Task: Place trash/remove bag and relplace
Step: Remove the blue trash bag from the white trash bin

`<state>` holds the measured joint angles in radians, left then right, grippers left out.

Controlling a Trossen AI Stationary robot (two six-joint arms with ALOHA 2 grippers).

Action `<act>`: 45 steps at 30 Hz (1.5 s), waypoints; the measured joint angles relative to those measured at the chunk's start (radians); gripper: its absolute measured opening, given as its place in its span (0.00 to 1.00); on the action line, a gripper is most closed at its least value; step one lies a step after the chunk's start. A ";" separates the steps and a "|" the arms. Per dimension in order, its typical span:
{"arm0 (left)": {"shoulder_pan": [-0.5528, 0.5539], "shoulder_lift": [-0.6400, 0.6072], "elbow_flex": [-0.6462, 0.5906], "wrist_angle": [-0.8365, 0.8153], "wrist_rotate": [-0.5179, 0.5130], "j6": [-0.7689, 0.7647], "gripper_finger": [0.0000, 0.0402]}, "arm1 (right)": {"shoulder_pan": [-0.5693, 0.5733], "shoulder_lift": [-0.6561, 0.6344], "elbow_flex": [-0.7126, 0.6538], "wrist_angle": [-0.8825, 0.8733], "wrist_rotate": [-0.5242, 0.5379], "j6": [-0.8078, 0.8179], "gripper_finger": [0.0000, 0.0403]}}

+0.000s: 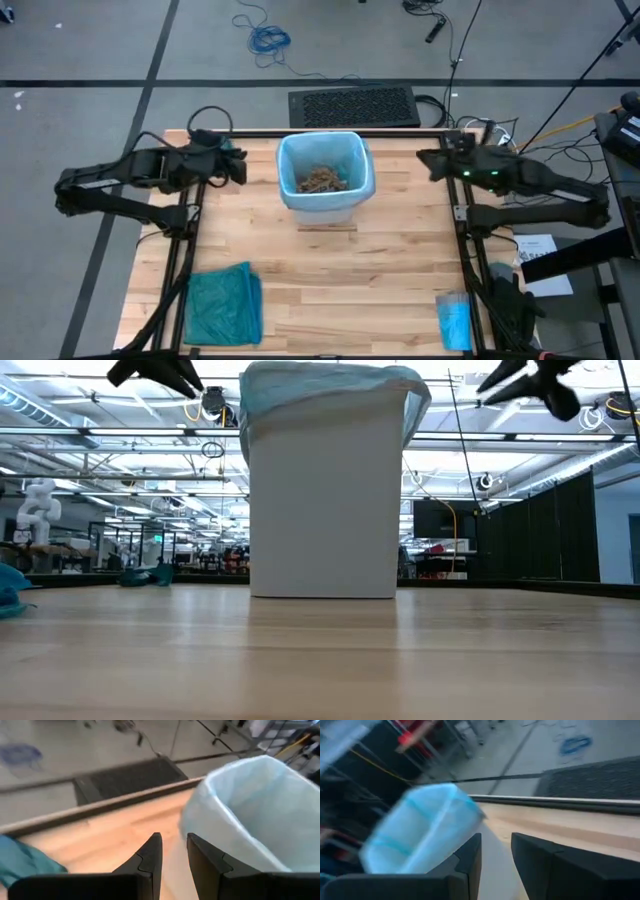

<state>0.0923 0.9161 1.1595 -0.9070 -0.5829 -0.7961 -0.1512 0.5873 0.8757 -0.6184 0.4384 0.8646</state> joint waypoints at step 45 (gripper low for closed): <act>0.453 -0.201 -0.658 0.947 0.836 -0.166 0.22 | -0.100 0.101 -0.317 0.695 -0.288 0.132 0.24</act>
<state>0.5453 0.7155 0.5011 0.0405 0.2535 -0.9622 -0.2513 0.6885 0.5584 0.0770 0.1508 0.9969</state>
